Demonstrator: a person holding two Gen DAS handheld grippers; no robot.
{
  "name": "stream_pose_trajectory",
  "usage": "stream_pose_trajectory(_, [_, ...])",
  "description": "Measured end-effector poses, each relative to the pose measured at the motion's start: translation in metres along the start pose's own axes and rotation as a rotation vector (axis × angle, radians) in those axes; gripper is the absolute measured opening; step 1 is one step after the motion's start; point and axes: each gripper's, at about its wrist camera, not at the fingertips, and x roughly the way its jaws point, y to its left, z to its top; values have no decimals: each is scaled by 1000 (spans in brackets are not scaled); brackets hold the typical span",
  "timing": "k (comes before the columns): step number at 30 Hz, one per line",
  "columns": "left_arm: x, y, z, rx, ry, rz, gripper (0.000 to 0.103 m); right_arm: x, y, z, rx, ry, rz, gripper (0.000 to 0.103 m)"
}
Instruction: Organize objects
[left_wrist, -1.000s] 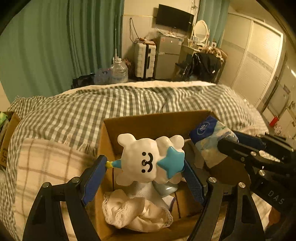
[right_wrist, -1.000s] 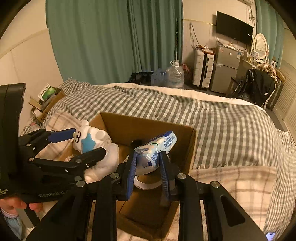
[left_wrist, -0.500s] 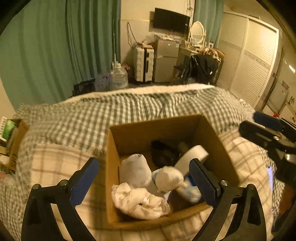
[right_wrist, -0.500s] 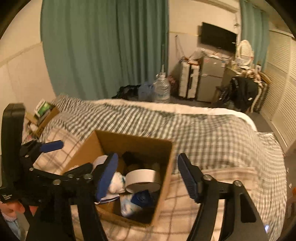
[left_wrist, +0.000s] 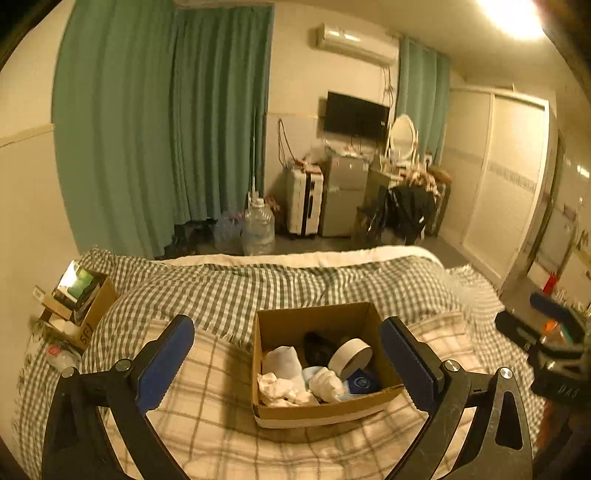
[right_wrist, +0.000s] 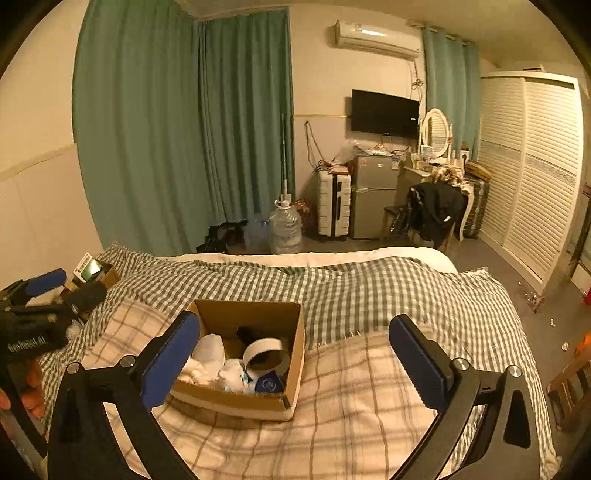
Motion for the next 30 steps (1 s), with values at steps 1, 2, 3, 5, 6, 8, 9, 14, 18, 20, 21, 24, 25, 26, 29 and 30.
stream_pose_trajectory(1, [-6, -1, -3, 4, -7, 8, 103, -8, 1, -6, -5, -7, -8, 103])
stream_pose_trajectory(2, [-12, -2, -7, 16, -19, 15, 103, -12, 2, -10, -8, -5, -8, 103])
stream_pose_trajectory(3, [-21, -4, -11, 34, -47, 18, 103, -17, 2, -15, -5, -7, -1, 103])
stream_pose_trajectory(5, [-31, -5, -17, 47, -85, 42, 103, -23, 1, -22, 13, -15, -3, 103])
stream_pose_trajectory(6, [-34, -5, -24, 45, -97, 55, 103, -25, 0, -25, 21, -16, -5, 103])
stream_pose_trajectory(8, [-37, -4, -33, 31, -97, 56, 103, -27, 0, -33, 22, -25, -18, 103])
stream_pose_trajectory(9, [-36, -4, -40, 18, -98, 61, 103, -26, 1, -38, 15, -25, -31, 103])
stream_pose_trajectory(14, [-23, -5, -72, 24, -83, 89, 103, -16, 10, -63, -37, -24, -62, 103])
stream_pose_trajectory(18, [-6, -2, -98, -7, -48, 88, 103, -9, 12, -80, -55, -28, -67, 103])
stream_pose_trajectory(20, [-2, -2, -107, -12, -41, 91, 103, -4, 12, -88, -55, -30, -62, 103])
stream_pose_trajectory(21, [1, -2, -110, -7, -36, 96, 103, -3, 13, -90, -55, -30, -59, 103])
stream_pose_trajectory(24, [3, -6, -114, 23, -30, 118, 103, 6, 14, -95, -65, -11, -62, 103])
stream_pose_trajectory(25, [3, -6, -115, 28, -35, 123, 103, 8, 15, -96, -68, -6, -69, 103])
stream_pose_trajectory(26, [2, -7, -114, 34, -40, 124, 103, 10, 15, -97, -71, -3, -72, 103])
stream_pose_trajectory(29, [-1, -9, -115, 39, -50, 125, 103, 13, 15, -100, -72, 4, -68, 103])
stream_pose_trajectory(30, [-2, -9, -115, 36, -50, 123, 103, 14, 16, -101, -73, 7, -65, 103])
